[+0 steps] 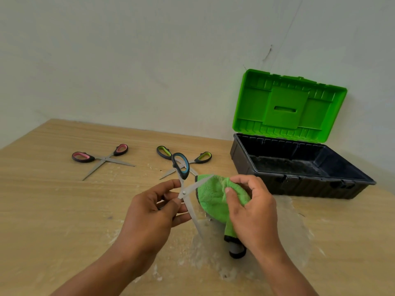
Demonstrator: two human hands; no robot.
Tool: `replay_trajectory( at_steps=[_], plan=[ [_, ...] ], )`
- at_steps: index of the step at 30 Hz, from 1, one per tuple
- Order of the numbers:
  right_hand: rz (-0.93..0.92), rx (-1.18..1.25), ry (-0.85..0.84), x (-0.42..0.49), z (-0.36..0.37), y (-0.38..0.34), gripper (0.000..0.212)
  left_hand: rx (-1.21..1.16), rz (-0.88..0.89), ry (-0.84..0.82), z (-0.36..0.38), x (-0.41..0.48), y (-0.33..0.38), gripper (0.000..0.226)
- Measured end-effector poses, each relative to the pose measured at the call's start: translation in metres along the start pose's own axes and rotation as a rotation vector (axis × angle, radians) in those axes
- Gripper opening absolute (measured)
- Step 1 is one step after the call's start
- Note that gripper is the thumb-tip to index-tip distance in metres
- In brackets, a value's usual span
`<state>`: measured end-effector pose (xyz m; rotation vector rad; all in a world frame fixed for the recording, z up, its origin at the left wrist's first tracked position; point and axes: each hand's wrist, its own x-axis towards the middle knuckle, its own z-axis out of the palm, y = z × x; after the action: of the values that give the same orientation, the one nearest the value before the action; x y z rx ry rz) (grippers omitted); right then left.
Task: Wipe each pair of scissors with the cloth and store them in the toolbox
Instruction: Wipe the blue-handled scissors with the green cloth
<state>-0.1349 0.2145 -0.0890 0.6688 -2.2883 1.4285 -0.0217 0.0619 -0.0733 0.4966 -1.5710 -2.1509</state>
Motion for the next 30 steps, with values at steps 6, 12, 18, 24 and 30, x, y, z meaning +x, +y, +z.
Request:
replay_trajectory(
  at_steps=[6,12,18,24,30],
  plan=[
    [-0.11,-0.016,-0.113,-0.009,-0.001,-0.007,0.033,-0.028,-0.022,0.055,-0.003,0.004,-0.001,0.034],
    [-0.253,-0.001,-0.261,-0.023,0.011,-0.02,0.033,-0.008,-0.036,0.003,0.001,0.0,-0.009,0.034],
    [-0.273,-0.081,-0.161,-0.016,0.006,-0.018,0.034,-0.016,-0.014,-0.023,0.002,-0.001,-0.01,0.034],
    [-0.167,-0.199,-0.23,-0.013,0.006,-0.014,0.026,-0.057,0.037,0.043,-0.001,0.002,-0.003,0.036],
    [0.023,-0.245,-0.633,-0.011,-0.004,-0.02,0.056,-0.018,0.041,0.034,-0.001,-0.001,-0.002,0.036]
  ],
)
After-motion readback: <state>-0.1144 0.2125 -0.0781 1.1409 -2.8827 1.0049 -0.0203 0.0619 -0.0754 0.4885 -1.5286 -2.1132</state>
